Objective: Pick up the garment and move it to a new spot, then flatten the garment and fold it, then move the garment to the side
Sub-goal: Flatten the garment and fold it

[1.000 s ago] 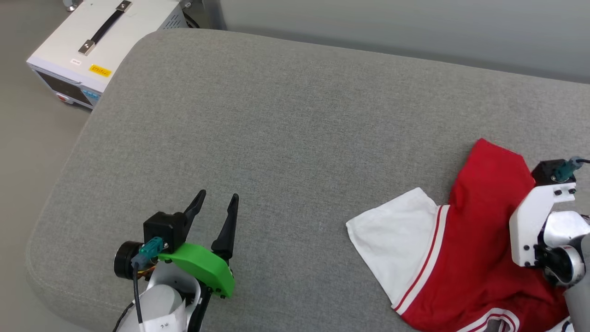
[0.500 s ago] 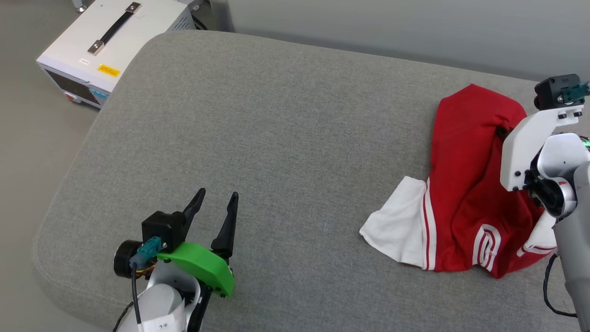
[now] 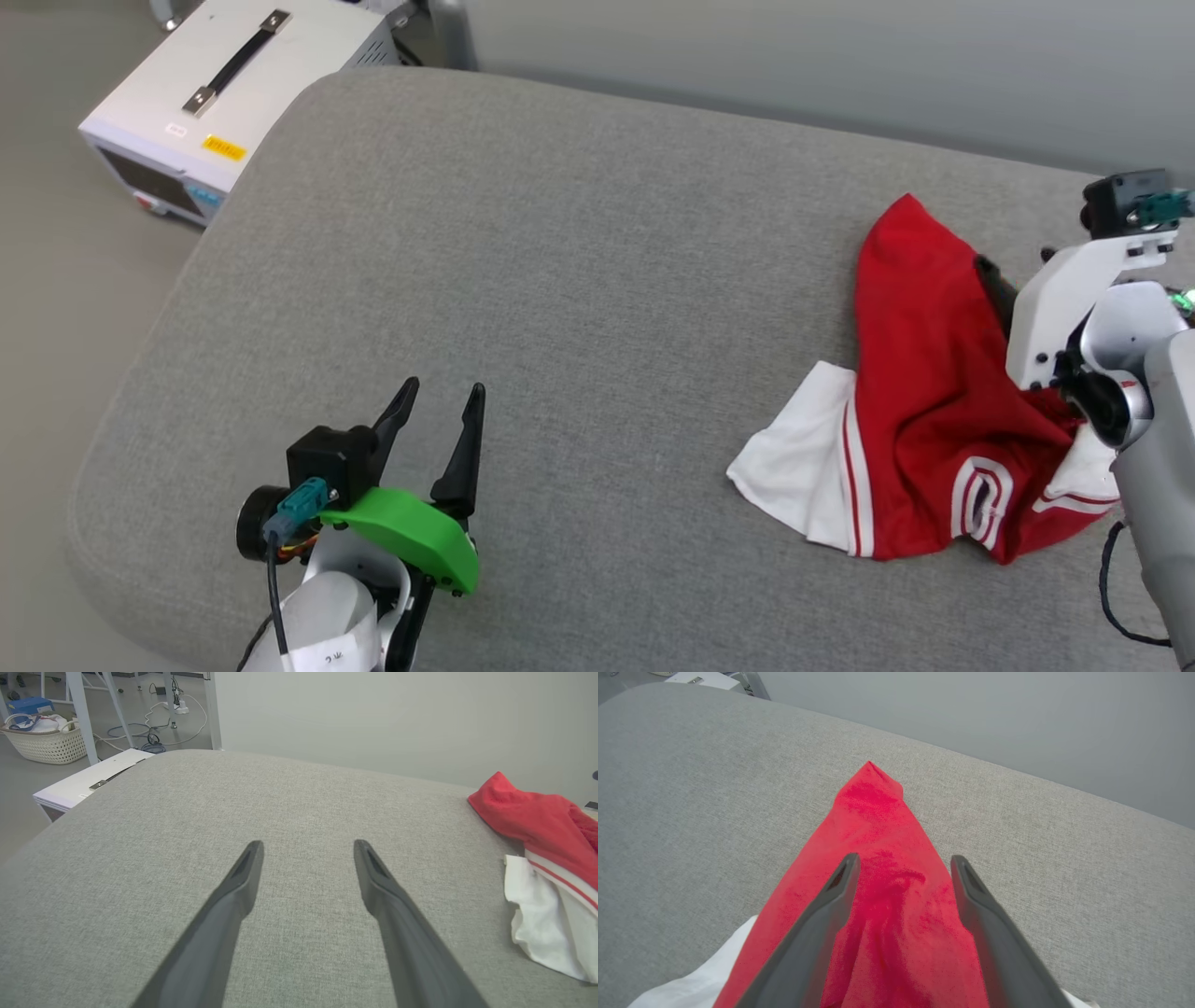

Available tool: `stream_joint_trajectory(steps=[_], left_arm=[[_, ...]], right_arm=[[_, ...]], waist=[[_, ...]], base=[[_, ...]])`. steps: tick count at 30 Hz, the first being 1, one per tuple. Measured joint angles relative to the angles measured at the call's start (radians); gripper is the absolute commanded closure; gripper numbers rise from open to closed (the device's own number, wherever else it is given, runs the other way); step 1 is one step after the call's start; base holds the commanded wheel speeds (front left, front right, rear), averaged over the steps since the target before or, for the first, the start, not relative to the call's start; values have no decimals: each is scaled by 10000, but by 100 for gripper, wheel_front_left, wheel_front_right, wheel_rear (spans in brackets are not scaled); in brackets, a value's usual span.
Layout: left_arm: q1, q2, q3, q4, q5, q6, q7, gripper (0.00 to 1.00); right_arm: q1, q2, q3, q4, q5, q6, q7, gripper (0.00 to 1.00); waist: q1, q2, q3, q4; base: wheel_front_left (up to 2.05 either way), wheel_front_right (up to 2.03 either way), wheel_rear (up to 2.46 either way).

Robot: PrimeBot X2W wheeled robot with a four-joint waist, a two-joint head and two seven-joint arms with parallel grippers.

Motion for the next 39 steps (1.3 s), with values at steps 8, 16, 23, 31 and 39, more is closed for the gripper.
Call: stream_joint_trajectory(steps=[8,16,23,31,39], left_arm=[[90,-205,-48,-192,-207,-13,-88,0],[288,-525,-299,-209,-291,-102,-169,0],[425,-708,-589,-127,-151,-144,-188,0],[503,-721,-702,-305,424,-61,-226,0],[-415,-520,-1310,-487,410,330,4019,0]], right_arm=[[1419,-205,-470,-2217,1018,0,-1664,0],[3854,203,-1340,-4558,984,0,-3032,0],[5558,1200,-2011,-6282,456,0,-3699,0],[6418,1856,-2276,-7267,211,0,-3670,0],[6571,1893,-2167,-7636,42,0,-3348,0]], waist=[[0,0,-561,-685],[0,1,-950,-1387],[0,0,-1118,-1903],[-1,1,-1037,-2448],[0,0,-598,-2951]], base=[[0,0,0],[0,0,0],[0,0,0],[0,0,0],[0,0,0]])
